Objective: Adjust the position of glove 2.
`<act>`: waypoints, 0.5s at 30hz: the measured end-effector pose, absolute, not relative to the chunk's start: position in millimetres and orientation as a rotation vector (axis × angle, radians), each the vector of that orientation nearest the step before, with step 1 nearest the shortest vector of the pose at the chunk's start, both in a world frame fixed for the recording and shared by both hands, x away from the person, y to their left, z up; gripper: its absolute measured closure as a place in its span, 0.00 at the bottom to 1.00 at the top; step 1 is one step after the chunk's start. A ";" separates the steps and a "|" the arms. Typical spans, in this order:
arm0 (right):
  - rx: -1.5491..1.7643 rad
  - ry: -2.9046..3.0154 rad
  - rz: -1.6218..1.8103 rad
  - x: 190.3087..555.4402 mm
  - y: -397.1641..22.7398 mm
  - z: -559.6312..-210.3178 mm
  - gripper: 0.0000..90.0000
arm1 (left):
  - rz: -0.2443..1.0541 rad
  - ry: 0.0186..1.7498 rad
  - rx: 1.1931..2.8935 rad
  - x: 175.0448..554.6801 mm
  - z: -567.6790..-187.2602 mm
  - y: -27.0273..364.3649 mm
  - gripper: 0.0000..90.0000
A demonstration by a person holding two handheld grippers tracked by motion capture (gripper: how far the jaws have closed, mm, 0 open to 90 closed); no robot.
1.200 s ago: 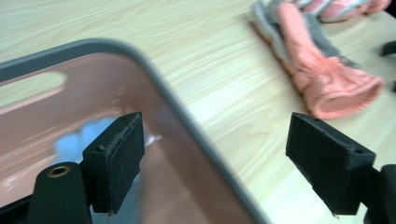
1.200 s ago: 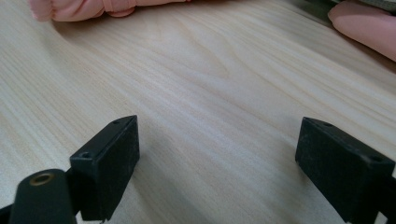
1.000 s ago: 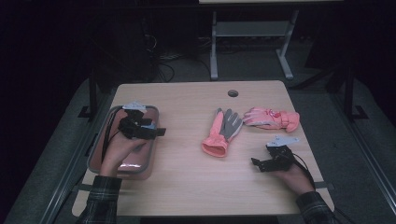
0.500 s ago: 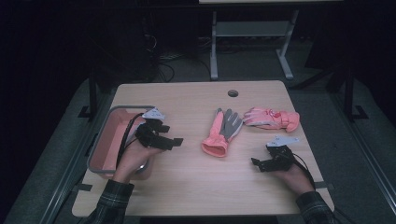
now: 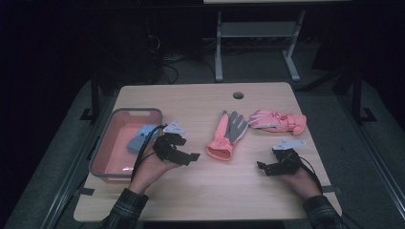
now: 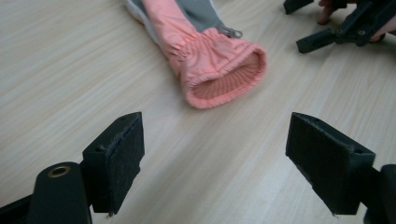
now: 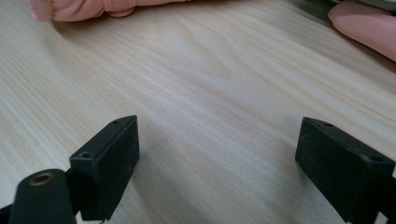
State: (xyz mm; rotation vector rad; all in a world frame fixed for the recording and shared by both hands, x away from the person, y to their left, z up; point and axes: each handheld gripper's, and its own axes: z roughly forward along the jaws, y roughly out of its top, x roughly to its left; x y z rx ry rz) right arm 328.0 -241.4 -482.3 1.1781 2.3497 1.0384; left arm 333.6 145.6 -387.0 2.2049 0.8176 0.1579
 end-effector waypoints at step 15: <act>1.141 2.364 1.077 321.7 -239.9 -468.9 0.58 | 0.225 0.751 2.269 306.2 -437.2 127.8 0.18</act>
